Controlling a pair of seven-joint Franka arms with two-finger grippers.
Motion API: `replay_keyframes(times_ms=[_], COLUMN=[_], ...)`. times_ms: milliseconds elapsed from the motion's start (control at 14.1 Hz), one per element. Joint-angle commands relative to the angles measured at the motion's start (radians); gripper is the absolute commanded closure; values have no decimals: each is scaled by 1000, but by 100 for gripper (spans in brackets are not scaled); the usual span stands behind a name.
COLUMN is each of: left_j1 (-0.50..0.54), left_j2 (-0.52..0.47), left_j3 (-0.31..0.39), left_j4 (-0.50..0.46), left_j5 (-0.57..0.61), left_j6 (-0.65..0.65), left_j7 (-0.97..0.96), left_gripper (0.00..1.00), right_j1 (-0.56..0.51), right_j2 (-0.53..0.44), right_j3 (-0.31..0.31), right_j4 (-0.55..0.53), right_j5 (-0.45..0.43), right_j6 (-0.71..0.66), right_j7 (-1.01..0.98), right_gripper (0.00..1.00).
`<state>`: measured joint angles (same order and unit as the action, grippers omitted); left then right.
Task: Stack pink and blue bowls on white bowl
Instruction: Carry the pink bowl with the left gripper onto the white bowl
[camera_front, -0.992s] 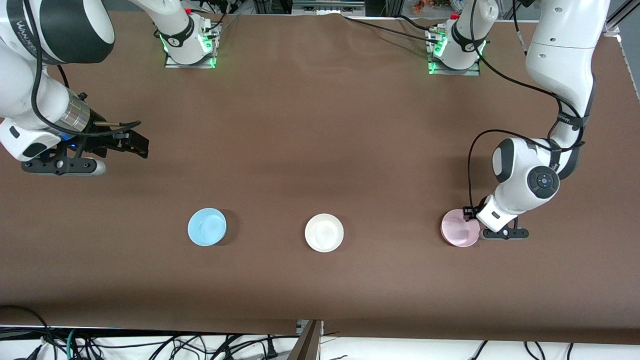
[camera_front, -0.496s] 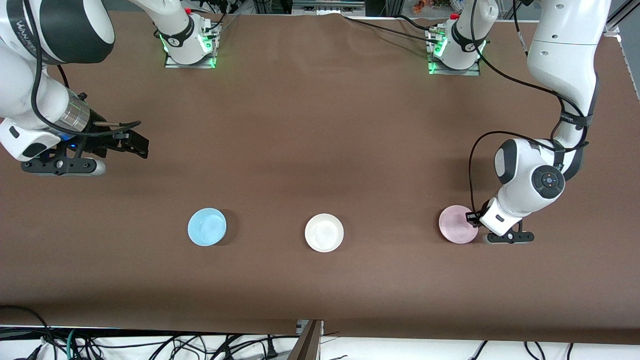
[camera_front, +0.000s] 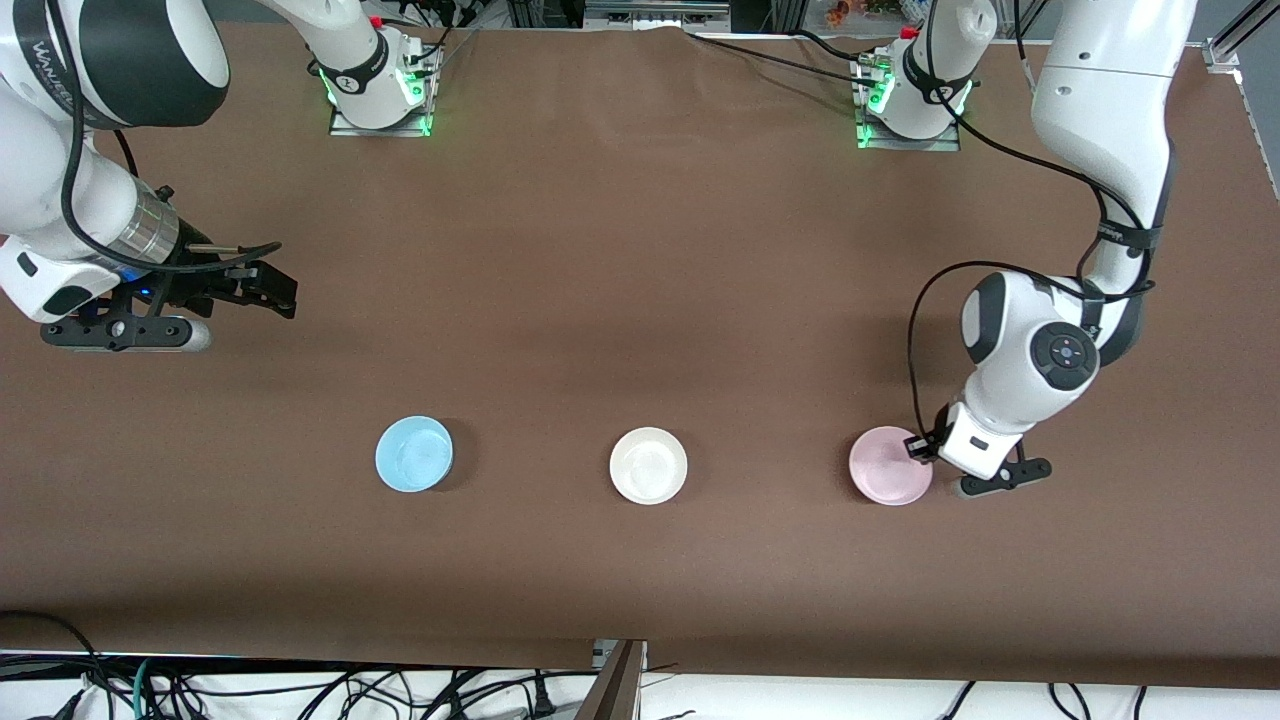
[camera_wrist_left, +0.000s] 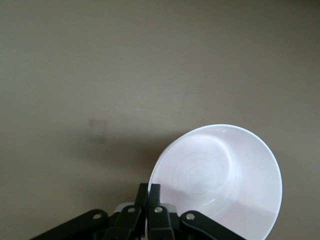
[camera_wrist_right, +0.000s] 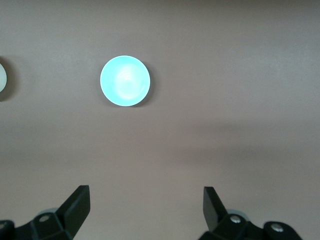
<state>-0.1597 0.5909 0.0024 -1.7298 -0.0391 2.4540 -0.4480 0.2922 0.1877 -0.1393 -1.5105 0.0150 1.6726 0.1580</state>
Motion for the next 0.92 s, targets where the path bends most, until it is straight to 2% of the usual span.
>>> replay_keyframes(times_ms=[0, 212, 283, 496, 850], left_j1=[-32, -38, -53, -165, -247], left_j2=[-62, -62, -60, -48, 43], left_j3=[-79, -177, -189, -186, -174], left_j4=[-8, 32, 38, 61, 173], left_j5=[-21, -19, -18, -12, -4], left_j6=[-30, -27, -24, -21, -30], left_j7=[-235, -438, -480, -599, -733], left_gripper=[100, 100, 100, 100, 100], right_j1=[1, -1, -1, -8, -11], right_j2=[-7, -5, -5, 7, 33], right_j3=[0, -2, -2, 0, -2], right_j4=[1, 3, 1, 1, 1], right_j5=[2, 0, 0, 3, 14], right_j6=[1, 3, 13, 53, 78], right_j7=[12, 12, 12, -3, 14], right_gripper=[0, 0, 0, 0, 0])
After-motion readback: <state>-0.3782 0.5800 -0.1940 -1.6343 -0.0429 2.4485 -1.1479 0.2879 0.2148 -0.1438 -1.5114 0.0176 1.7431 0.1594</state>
